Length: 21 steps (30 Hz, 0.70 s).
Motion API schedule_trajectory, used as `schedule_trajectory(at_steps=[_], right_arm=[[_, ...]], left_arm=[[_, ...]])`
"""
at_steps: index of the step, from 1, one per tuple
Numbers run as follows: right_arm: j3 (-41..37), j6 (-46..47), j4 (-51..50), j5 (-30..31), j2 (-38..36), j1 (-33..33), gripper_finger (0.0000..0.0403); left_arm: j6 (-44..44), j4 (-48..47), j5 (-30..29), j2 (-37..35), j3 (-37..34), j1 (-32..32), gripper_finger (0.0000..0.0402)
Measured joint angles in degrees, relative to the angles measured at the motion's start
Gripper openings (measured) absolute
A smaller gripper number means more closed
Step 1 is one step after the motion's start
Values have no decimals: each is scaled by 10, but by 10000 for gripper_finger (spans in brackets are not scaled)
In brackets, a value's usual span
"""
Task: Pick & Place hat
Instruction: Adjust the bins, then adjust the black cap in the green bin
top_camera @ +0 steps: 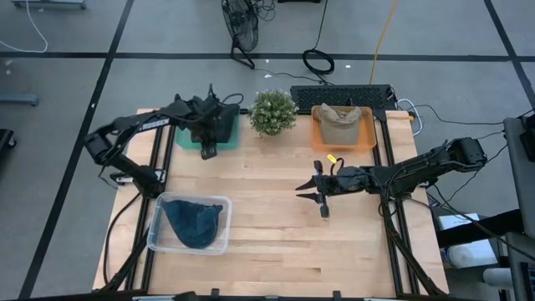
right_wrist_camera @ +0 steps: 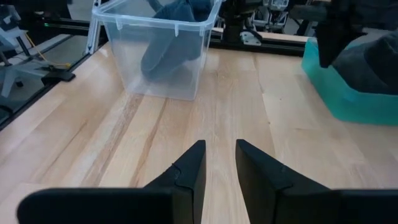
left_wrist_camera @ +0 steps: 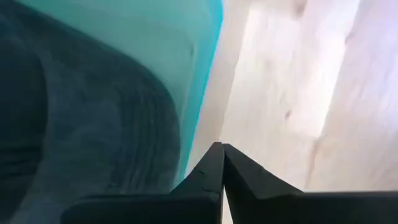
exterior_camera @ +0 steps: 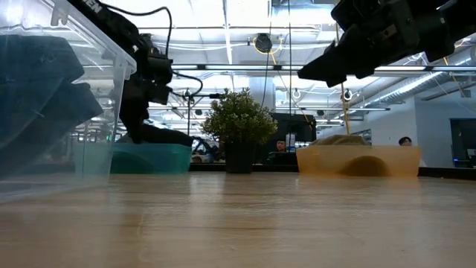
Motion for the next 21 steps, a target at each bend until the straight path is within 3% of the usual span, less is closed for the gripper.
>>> schedule_trajectory(at_steps=[3,5,10,11,13,15,17,21], right_arm=[[0,0,-6,0,0,0,75],[0,0,-9,0,0,0,75],[0,0,-10,0,0,0,75],[0,0,-10,0,0,0,75],[0,0,-10,0,0,0,75],[0,0,-10,0,0,0,75],[0,1,-10,0,0,0,75],[0,1,-10,0,0,0,75]], left_arm=[[0,18,-72,5,0,6,14],[-1,21,-85,7,0,10,12],[67,22,81,9,0,39,9],[80,28,93,7,0,41,12],[64,47,32,5,0,43,18],[12,72,-81,5,0,53,19],[-32,79,-103,6,1,65,12],[-20,37,48,12,0,85,8]])
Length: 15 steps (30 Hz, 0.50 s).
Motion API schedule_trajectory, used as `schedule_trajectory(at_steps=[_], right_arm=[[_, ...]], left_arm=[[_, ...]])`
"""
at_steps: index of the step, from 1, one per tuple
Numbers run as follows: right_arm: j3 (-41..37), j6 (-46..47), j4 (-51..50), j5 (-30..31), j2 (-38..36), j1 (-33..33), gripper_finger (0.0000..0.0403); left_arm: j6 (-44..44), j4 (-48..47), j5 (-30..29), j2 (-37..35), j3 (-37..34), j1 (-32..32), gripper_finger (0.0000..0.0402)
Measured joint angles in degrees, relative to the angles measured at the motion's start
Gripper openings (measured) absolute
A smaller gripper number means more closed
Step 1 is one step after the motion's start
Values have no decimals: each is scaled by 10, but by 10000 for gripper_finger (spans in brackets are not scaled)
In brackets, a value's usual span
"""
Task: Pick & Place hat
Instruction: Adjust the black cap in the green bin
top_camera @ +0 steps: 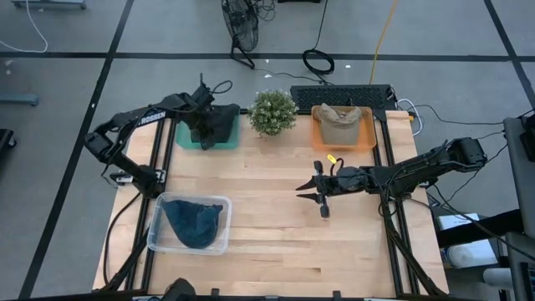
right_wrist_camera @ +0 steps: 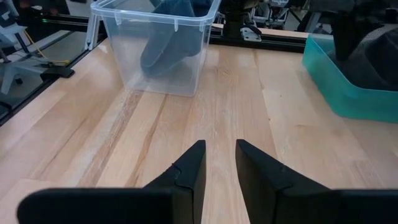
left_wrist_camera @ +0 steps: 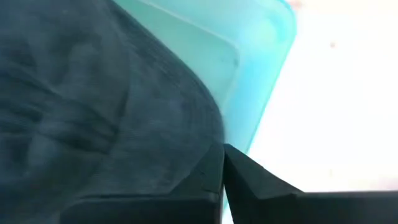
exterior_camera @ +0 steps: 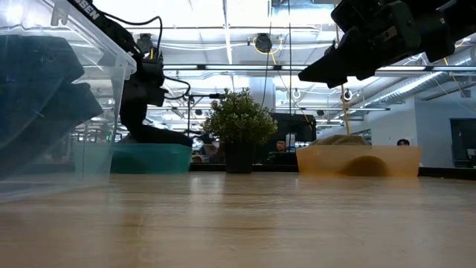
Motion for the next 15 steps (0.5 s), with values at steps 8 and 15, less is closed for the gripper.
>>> schedule_trajectory(at_steps=[8,15], right_arm=[[0,0,0,0,0,0,75],[0,-1,0,0,0,0,75]], left_arm=[[-64,23,-138,-1,0,-4,8],[-25,49,-181,-10,31,-46,18]])
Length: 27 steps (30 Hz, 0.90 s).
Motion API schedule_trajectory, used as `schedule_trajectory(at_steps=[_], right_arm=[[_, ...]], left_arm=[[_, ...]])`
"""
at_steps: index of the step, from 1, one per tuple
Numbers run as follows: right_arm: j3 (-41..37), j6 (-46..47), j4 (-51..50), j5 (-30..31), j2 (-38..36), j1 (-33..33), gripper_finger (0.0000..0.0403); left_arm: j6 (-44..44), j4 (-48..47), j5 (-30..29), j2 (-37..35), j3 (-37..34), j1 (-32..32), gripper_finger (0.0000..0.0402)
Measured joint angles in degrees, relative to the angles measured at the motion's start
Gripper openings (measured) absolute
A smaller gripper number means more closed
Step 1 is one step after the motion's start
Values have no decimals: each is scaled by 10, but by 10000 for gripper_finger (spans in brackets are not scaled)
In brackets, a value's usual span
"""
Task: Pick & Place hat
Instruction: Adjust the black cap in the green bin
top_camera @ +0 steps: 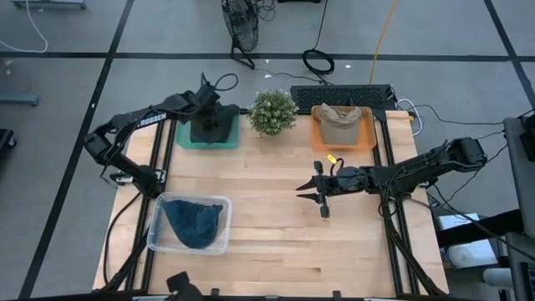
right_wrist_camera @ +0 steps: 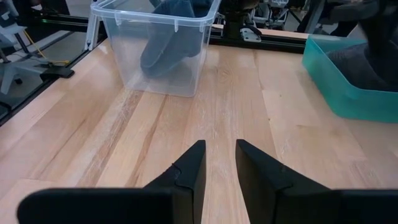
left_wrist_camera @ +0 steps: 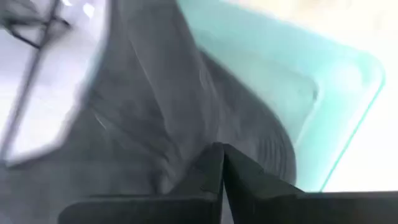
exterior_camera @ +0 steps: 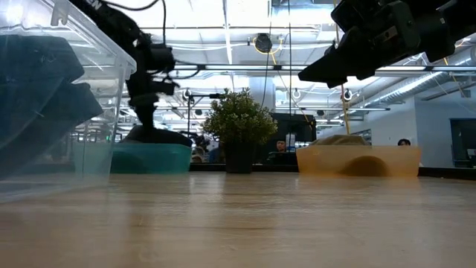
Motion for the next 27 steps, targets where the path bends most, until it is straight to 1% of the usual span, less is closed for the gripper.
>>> schedule_trajectory(at_steps=[3,5,7,9,11,14,17,20,23,25,27], right_arm=[[0,-1,0,0,0,0,75],[0,-1,0,0,0,0,75],[0,-1,0,0,0,0,75],[0,0,0,0,0,0,75],[0,0,-1,0,0,0,75],[0,0,-4,0,0,0,75],[0,1,-5,0,0,0,75],[0,1,-5,0,0,0,75],[0,1,-5,0,0,0,75],[0,1,-5,0,0,0,75],[0,1,-5,0,0,0,75]], left_arm=[[-10,-21,-26,0,38,-17,14],[-10,-48,-22,0,69,-22,6],[-6,-69,-13,0,91,-29,6],[11,-91,-13,0,103,-35,20],[29,-112,-14,0,103,-42,45],[35,-108,-22,0,82,-54,96],[44,-79,-40,1,55,-59,144],[49,-37,-65,1,27,-58,177],[59,-16,-68,1,7,-47,187],[72,-14,-70,1,-6,-40,179],[78,-11,-74,1,-17,-32,160]])
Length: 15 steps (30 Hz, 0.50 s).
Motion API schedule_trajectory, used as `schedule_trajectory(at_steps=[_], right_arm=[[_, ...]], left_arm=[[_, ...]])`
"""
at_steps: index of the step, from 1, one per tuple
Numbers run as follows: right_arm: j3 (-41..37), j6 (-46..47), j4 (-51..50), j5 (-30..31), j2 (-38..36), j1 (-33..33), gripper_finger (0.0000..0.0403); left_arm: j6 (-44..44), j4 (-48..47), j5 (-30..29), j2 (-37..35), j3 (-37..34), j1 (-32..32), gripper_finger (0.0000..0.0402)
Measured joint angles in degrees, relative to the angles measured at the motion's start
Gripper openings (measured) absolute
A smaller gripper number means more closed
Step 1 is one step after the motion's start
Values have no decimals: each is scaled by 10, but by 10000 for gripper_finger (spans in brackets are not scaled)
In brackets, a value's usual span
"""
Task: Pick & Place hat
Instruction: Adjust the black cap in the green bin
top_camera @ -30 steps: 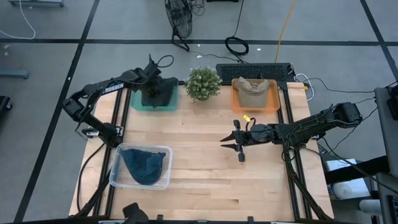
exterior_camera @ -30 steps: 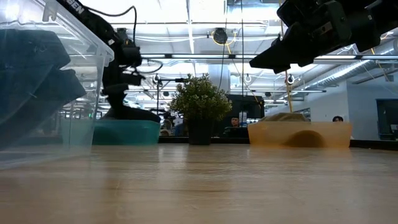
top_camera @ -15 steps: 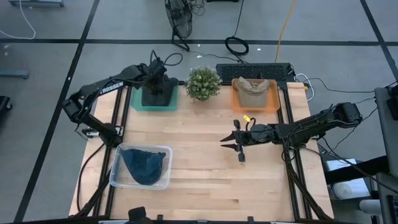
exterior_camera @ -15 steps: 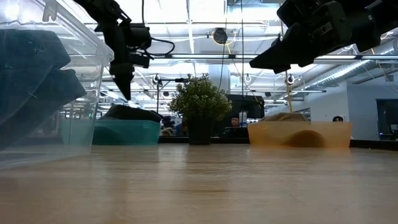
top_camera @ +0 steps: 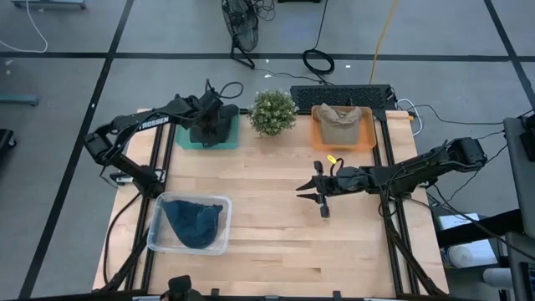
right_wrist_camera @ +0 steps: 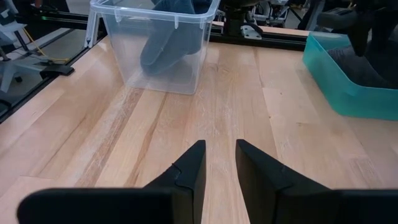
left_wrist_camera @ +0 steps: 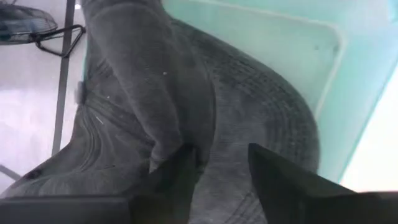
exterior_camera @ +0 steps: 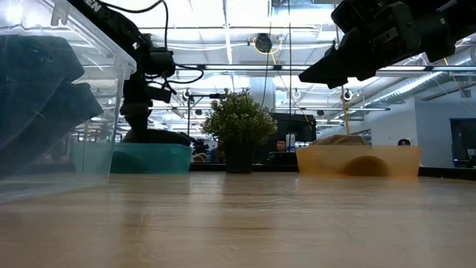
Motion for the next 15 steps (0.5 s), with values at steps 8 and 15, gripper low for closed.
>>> schedule_trajectory(at_steps=[8,15], right_arm=[[0,0,0,0,0,0,75],[0,4,0,0,0,0,75]], left_arm=[[-20,38,30,0,-25,26,26],[-31,148,45,-3,-96,52,17]])
